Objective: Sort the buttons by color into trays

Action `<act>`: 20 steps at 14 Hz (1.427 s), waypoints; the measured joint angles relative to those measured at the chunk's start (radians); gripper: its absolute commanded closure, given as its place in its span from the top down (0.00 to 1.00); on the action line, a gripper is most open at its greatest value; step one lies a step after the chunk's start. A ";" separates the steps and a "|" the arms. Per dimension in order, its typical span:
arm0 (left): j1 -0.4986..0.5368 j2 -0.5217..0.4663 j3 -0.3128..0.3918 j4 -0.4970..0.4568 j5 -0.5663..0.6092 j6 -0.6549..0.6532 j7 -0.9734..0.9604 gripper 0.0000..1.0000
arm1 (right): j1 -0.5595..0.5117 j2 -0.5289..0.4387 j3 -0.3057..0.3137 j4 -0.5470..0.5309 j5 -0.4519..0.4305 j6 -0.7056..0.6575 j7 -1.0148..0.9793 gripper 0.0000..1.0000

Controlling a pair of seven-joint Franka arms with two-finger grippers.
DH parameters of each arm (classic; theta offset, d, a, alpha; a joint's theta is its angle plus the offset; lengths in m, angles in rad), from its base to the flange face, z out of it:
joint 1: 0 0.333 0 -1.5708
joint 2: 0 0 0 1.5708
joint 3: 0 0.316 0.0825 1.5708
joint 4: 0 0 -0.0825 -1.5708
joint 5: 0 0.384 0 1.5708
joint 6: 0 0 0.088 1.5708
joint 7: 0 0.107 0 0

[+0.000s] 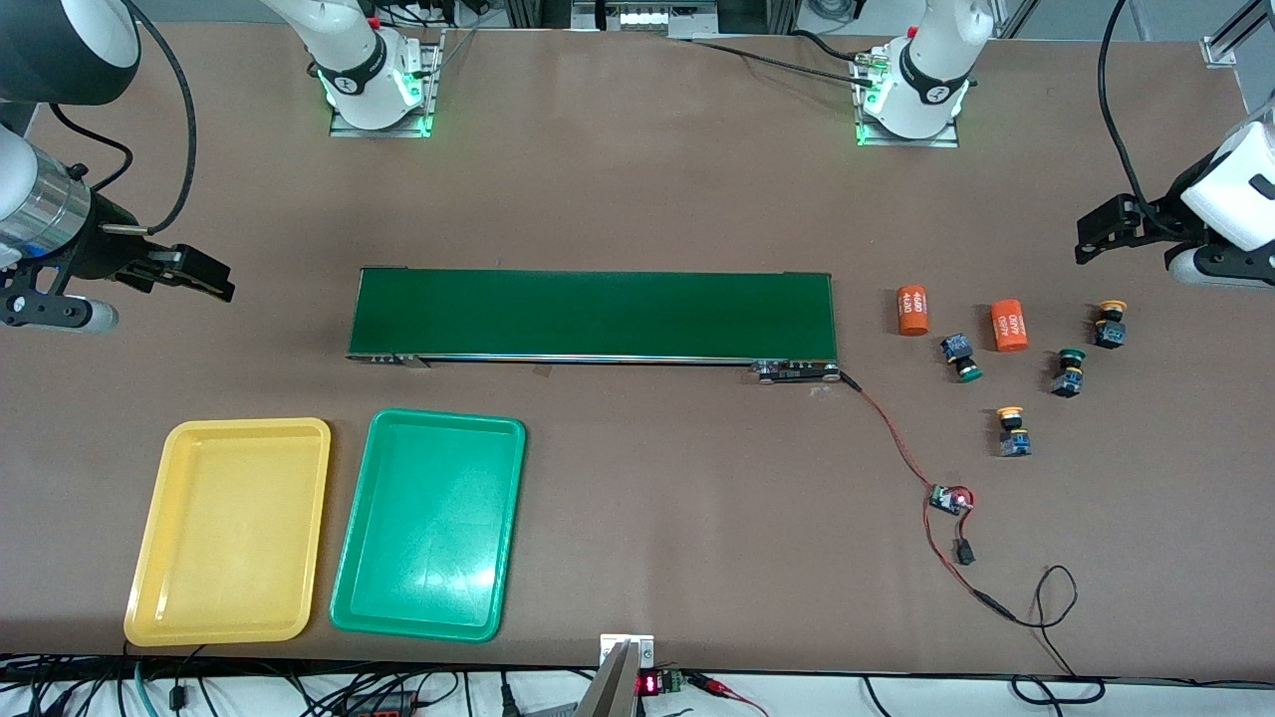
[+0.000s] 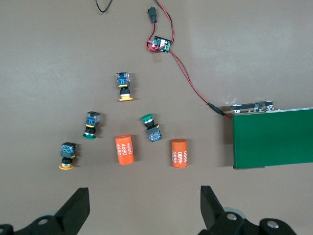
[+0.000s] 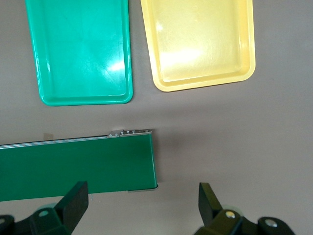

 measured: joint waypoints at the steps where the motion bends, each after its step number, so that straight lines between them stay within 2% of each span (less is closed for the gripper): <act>1: 0.000 0.000 0.000 0.000 0.000 0.000 0.000 1.00 | 0.000 0.000 0.000 0.000 0.000 0.000 0.000 1.00; 20: -0.006 0.014 -0.004 0.004 0.015 0.000 0.000 1.00 | 0.000 0.003 0.000 0.000 0.000 0.001 0.009 1.00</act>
